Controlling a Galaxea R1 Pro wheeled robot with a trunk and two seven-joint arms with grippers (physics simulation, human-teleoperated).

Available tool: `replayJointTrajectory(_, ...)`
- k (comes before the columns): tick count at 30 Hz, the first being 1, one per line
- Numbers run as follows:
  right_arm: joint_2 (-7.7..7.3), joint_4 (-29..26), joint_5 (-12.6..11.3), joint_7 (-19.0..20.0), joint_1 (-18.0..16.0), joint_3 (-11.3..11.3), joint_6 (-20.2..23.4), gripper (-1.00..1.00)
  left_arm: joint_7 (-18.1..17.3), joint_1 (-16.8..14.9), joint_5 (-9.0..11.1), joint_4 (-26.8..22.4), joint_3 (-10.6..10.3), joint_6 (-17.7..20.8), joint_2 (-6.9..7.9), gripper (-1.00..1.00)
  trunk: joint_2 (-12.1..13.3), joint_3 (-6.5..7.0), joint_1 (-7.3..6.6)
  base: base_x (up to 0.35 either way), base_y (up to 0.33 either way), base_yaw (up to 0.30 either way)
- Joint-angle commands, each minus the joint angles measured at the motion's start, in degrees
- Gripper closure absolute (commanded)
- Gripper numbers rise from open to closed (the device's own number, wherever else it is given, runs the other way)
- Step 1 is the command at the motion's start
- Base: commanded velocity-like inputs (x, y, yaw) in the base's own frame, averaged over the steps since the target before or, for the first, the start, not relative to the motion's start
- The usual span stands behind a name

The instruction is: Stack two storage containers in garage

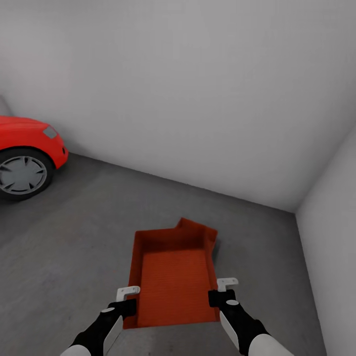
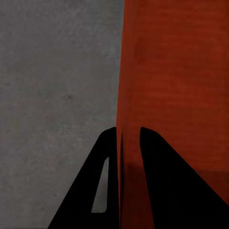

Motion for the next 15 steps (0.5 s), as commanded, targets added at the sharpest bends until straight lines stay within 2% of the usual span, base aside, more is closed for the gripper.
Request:
replayJointTrajectory(1, -0.01, -0.1, 1.0, -0.3, -0.3, -3.8, 0.4, 1.00, -1.7, 0.1, -1.2, -0.2, -1.3, 0.3, 0.02, 1.00, -0.1, -0.11, 0.06, 0.337, 0.000, 0.000)
replayJointTrajectory(15, -0.03, -0.1, 1.0, -0.3, -0.3, -3.8, 0.4, 1.00, -1.7, 0.1, -1.2, -0.2, -1.4, 0.3, 0.02, 1.00, -0.1, -0.11, 0.06, 0.337, 0.000, 0.000)
